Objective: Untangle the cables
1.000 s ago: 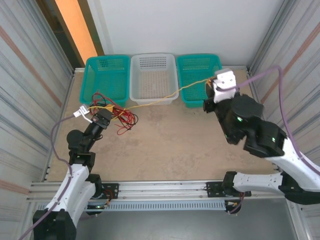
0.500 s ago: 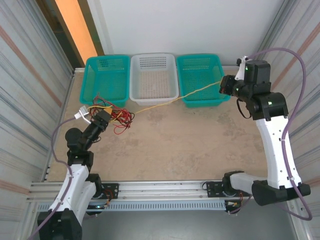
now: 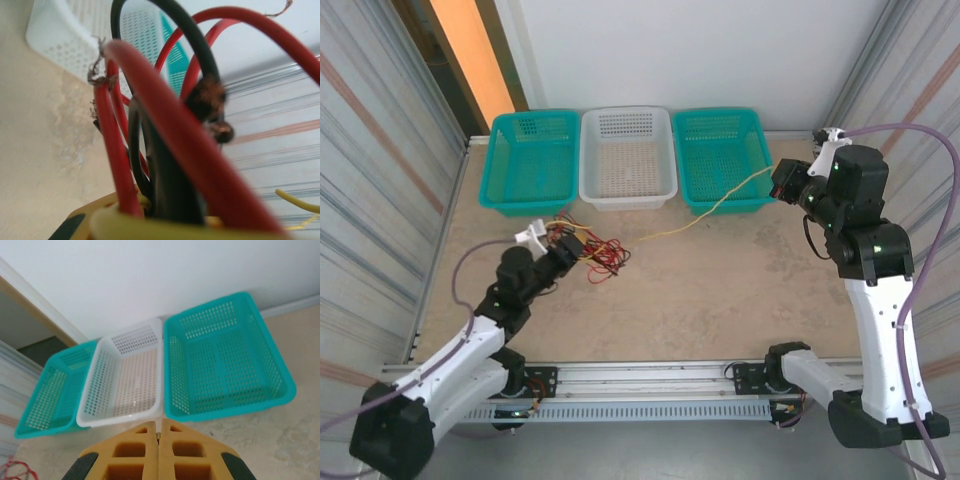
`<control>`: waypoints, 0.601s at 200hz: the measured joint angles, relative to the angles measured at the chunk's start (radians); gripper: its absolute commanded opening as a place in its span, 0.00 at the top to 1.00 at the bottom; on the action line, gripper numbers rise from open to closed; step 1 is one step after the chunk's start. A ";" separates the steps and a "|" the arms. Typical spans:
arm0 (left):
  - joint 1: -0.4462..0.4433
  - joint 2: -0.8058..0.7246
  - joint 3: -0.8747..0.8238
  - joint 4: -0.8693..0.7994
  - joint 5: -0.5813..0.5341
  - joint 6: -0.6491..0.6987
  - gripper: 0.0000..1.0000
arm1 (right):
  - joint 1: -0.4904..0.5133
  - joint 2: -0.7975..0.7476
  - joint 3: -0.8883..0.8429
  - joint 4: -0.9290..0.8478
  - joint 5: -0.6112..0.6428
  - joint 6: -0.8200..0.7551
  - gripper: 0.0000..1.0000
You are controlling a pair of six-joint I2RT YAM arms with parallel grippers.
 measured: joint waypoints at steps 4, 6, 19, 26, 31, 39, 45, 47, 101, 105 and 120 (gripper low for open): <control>-0.029 0.025 0.000 0.005 -0.032 -0.002 1.00 | 0.006 0.000 0.002 0.002 0.007 0.000 1.00; -0.041 0.036 0.000 0.010 -0.046 -0.005 1.00 | 0.009 0.000 0.002 0.003 0.010 0.001 1.00; -0.108 0.125 0.000 0.042 -0.121 -0.024 1.00 | 0.032 0.004 0.004 0.005 0.028 0.005 1.00; -0.133 0.184 0.005 0.063 -0.146 -0.034 0.98 | 0.047 0.007 0.004 0.005 0.034 0.008 1.00; -0.142 0.222 0.011 0.076 -0.156 -0.039 0.85 | 0.058 0.008 0.004 0.005 0.038 0.007 1.00; -0.151 0.291 0.030 0.092 -0.167 -0.047 0.60 | 0.075 0.011 0.004 0.004 0.047 0.007 1.00; -0.153 0.338 0.050 0.098 -0.172 -0.049 0.43 | 0.086 0.011 0.004 0.003 0.053 0.007 1.00; -0.153 0.353 0.057 0.097 -0.173 -0.049 0.37 | 0.089 0.011 0.004 0.003 0.056 0.007 1.00; -0.153 0.414 0.157 -0.059 -0.227 -0.075 0.01 | 0.101 0.008 0.074 0.031 0.087 0.007 1.00; -0.153 0.403 0.159 -0.079 -0.232 -0.075 0.01 | 0.101 0.007 0.079 0.035 0.084 0.007 1.00; -0.148 0.359 0.170 -0.171 -0.248 -0.075 0.02 | 0.102 0.002 0.091 0.052 0.074 0.007 1.00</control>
